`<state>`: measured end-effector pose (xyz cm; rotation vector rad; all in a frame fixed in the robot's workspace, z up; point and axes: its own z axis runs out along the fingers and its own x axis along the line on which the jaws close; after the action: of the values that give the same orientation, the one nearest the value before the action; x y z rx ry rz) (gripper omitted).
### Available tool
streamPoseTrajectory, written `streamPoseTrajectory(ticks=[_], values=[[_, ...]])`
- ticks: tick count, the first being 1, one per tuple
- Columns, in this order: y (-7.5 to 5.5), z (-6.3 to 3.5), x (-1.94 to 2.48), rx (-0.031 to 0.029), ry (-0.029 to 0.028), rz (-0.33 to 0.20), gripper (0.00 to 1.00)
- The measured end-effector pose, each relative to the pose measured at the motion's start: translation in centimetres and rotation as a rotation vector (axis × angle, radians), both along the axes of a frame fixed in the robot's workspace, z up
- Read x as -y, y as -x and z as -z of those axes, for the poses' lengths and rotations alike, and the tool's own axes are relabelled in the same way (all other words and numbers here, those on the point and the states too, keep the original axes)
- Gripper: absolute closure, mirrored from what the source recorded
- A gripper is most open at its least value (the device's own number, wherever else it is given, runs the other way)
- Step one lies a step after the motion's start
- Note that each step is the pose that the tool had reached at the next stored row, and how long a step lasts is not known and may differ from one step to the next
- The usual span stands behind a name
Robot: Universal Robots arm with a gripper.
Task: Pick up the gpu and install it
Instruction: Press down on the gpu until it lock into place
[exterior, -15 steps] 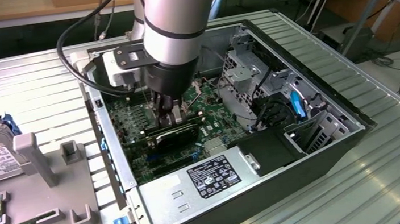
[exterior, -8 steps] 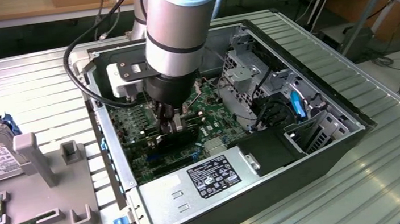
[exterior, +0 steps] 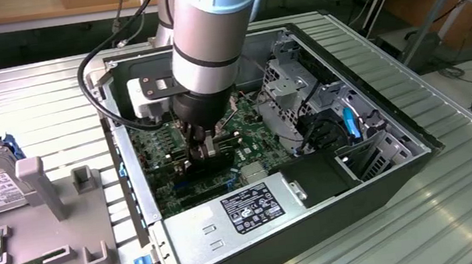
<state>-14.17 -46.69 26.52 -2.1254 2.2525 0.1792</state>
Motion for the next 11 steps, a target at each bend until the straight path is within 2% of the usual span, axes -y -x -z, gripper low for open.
streamPoseTrajectory(ticks=[1, 2, 5, 7, 9, 10, 11], values=[[0.0, -0.32, -0.03, 0.0006, -0.0007, 0.000, 0.89], [0.0, -0.61, -0.04, 0.0024, -0.0037, 0.000, 0.89], [0.0, -2.28, 0.01, 0.0006, -0.0013, 0.000, 0.89], [0.0, -3.71, 0.01, 0.0004, -0.0012, 0.000, 0.89], [0.0, -4.56, 0.01, 0.0005, -0.0013, 0.000, 0.89], [0.0, -5.44, 0.01, 0.0004, -0.0012, 0.000, 0.89], [0.0, -5.67, 0.02, 0.0005, -0.0014, -0.001, 0.89]])
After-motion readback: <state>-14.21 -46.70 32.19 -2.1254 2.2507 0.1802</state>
